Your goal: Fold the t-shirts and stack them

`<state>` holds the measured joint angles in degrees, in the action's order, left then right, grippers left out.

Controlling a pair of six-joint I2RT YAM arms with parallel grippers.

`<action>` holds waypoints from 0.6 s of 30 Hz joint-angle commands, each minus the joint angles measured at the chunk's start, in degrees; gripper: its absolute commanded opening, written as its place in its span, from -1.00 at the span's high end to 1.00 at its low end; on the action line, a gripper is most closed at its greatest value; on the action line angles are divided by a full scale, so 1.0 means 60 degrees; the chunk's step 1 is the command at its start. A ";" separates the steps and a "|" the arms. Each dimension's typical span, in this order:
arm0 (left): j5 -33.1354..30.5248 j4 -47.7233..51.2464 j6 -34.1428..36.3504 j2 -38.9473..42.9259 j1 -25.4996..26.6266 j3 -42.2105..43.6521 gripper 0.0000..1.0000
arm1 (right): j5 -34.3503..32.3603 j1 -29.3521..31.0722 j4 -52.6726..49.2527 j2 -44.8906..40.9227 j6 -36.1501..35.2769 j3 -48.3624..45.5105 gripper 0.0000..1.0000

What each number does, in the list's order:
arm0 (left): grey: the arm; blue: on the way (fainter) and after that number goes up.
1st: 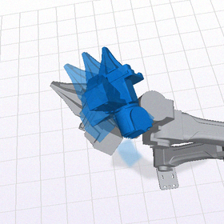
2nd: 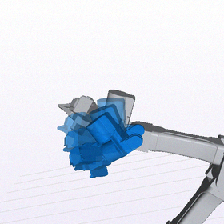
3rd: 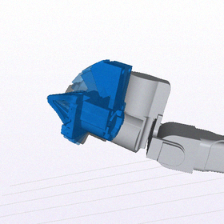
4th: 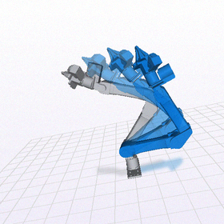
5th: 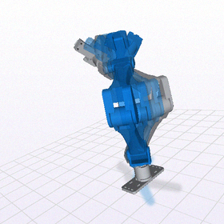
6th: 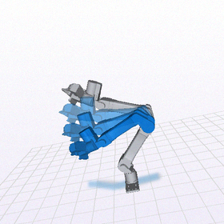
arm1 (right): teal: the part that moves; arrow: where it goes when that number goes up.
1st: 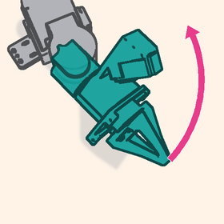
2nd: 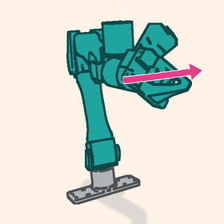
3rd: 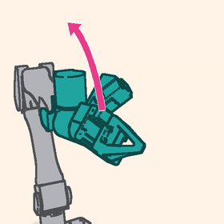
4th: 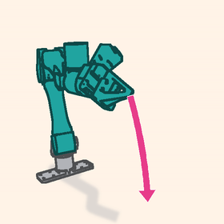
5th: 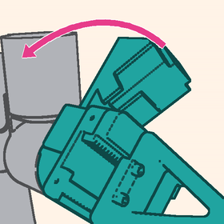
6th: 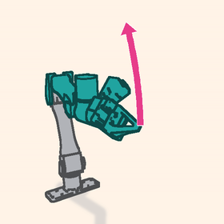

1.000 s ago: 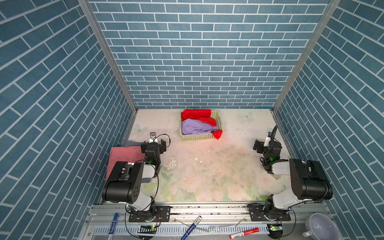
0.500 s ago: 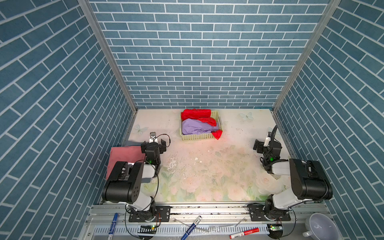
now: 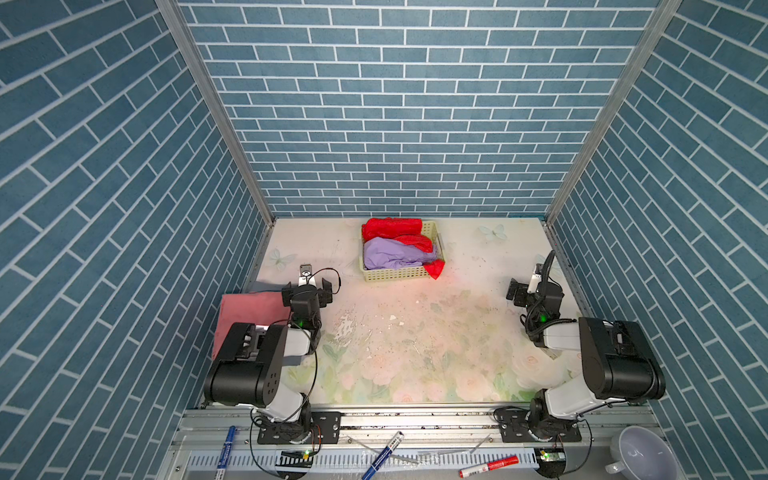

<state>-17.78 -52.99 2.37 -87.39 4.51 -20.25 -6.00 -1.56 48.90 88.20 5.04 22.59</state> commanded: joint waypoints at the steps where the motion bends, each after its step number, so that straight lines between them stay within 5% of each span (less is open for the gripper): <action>1: -0.0007 0.0030 -0.0014 -0.0081 -0.0034 -0.0075 -0.99 | -0.0093 -0.0022 0.0272 0.0016 -0.0236 -0.0088 -0.98; 11: 0.0041 0.0190 0.0015 0.0059 -0.0034 -0.0129 -0.99 | -0.0352 -0.0003 0.0174 -0.0243 -0.0164 -0.0135 -0.98; 18: 0.0751 0.4319 -0.0088 0.2542 0.0044 -0.1922 -0.99 | 0.0315 0.0055 -0.3817 -0.2871 0.0018 0.1211 -0.98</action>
<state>-16.14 -36.47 2.44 -77.43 4.54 -27.07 -6.28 -1.50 36.25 76.44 5.08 23.99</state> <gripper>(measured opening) 0.996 0.990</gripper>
